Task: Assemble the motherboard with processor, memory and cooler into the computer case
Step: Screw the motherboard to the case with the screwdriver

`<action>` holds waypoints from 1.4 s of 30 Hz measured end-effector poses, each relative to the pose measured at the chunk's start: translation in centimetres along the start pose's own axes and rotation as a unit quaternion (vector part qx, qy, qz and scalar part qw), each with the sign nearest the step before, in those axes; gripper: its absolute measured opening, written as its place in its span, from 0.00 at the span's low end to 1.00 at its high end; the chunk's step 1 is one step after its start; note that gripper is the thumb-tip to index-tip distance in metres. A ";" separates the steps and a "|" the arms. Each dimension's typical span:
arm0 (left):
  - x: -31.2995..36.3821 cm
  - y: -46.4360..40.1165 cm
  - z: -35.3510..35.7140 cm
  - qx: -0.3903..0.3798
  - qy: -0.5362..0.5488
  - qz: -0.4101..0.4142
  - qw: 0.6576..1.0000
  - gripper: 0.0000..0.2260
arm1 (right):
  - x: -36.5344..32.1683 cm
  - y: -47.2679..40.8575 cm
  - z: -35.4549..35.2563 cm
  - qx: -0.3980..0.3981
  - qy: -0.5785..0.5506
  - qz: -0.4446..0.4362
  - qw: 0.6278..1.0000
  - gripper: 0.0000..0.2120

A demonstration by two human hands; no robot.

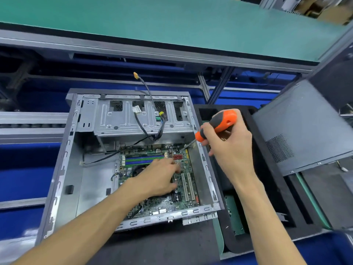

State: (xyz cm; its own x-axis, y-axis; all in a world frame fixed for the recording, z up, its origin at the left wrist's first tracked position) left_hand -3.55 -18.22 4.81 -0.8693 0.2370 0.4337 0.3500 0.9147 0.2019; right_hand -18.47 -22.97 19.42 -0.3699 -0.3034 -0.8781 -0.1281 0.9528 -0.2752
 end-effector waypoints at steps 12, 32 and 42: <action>-0.3 0.1 1.0 -0.043 -0.080 0.016 0.996 0.12 | 2.8 -0.2 3.4 -0.093 0.274 -0.031 0.957 0.12; -0.7 -0.2 1.3 -0.034 -0.056 0.017 0.998 0.11 | 6.0 -0.6 4.0 -0.104 0.309 -0.010 0.945 0.12; -0.5 0.0 1.0 -0.035 -0.065 0.016 0.997 0.11 | 6.4 -0.8 4.3 -0.100 0.332 -0.023 0.938 0.13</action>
State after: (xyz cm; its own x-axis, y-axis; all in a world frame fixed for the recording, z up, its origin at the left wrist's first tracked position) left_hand -3.48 -18.03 3.68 -0.8935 0.3099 0.3251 0.3980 0.8818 0.2530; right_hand -16.75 -25.62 12.29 -0.8425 -0.3475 -0.4117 -0.3036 0.9375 -0.1701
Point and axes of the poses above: each hand's wrist, its own y-axis away from the middle knuckle, its own z-axis out of the palm, x = y × z, the point moved 4 cm from there along -y, towards the middle knuckle, and after that the axes turned 3 degrees about z, right-handed, at the moved point
